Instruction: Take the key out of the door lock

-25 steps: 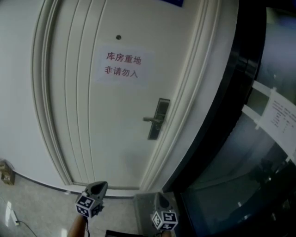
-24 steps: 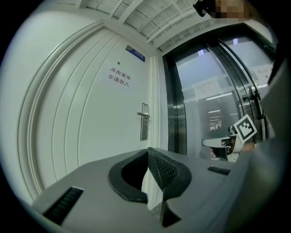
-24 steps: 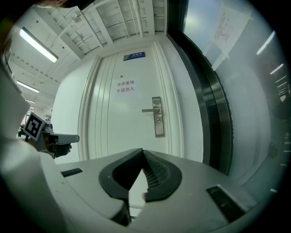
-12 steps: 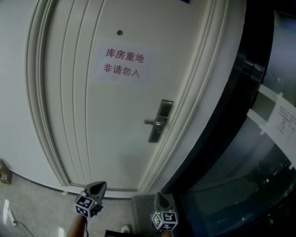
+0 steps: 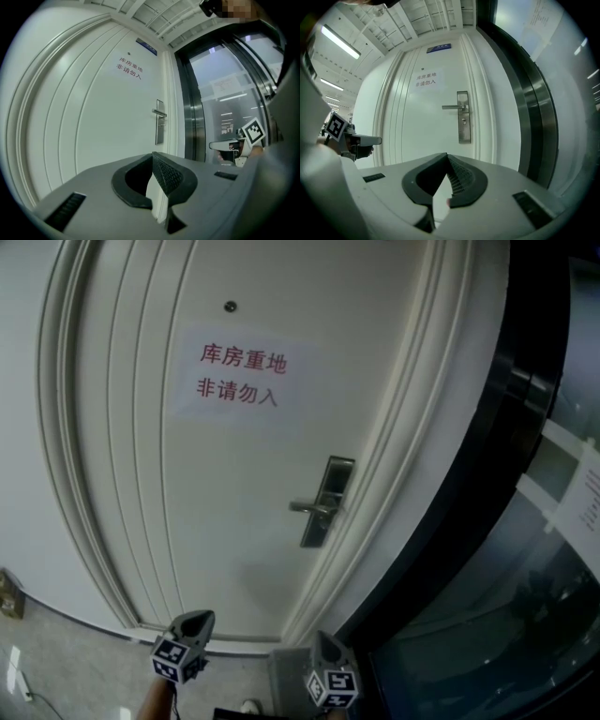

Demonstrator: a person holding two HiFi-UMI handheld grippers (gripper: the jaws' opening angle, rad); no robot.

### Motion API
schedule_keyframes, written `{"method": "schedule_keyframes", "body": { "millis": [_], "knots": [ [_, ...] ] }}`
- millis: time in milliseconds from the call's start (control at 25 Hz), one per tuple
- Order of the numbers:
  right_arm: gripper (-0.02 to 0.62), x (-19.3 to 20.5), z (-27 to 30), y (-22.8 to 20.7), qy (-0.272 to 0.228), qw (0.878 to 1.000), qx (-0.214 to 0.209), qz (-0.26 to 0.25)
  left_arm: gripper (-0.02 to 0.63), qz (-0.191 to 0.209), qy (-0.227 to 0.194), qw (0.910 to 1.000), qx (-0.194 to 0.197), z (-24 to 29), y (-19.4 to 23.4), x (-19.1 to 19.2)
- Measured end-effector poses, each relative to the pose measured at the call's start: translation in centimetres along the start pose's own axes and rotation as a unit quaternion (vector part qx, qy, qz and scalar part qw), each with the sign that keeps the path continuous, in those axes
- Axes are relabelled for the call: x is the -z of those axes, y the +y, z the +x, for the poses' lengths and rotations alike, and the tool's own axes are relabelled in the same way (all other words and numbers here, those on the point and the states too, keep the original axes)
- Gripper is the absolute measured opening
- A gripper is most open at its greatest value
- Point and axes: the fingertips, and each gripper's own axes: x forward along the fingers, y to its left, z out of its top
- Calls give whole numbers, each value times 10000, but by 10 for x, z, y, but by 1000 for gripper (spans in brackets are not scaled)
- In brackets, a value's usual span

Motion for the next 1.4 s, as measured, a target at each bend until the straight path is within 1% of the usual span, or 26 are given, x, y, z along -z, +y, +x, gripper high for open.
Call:
{"method": "schedule_keyframes", "body": {
  "millis": [120,280,480,600,680,760,880,1040,1120,1320,1400],
  "knots": [
    [12,-8,17,-6,46,10000,-55,-62,8,1,2,10000,-33,19,5,-4],
    [12,-10,43,-24,8,10000,-55,-50,9,-11,32,10000,-69,43,11,-6],
    [12,-19,66,-34,36,9997,-236,-111,9,-48,53,9998,-161,67,15,-4],
    [12,-22,79,-44,2,9995,-227,-198,9,-62,68,9997,-217,77,17,-3],
    [12,-24,88,-51,-78,9990,-261,-359,9,-58,87,9996,-260,83,19,-2],
    [12,-35,95,-54,-174,9978,-317,-548,9,-64,79,9995,-297,88,20,-3],
    [12,-52,105,-58,-316,9949,-286,-916,9,-36,44,9995,-317,97,21,-6],
    [12,-62,121,-68,-367,9852,-202,-1663,9,-50,16,9993,-371,105,22,-8],
    [12,-67,129,-71,-394,9799,-157,-1951,9,-50,16,9991,-421,107,24,-8],
    [14,-81,148,-70,-483,9709,-195,-2339,8,-27,12,9987,-515,109,28,-8],
    [14,-86,155,-69,-537,9655,-178,-2541,9,-28,8,9984,-559,108,31,-9]
  ]
}}
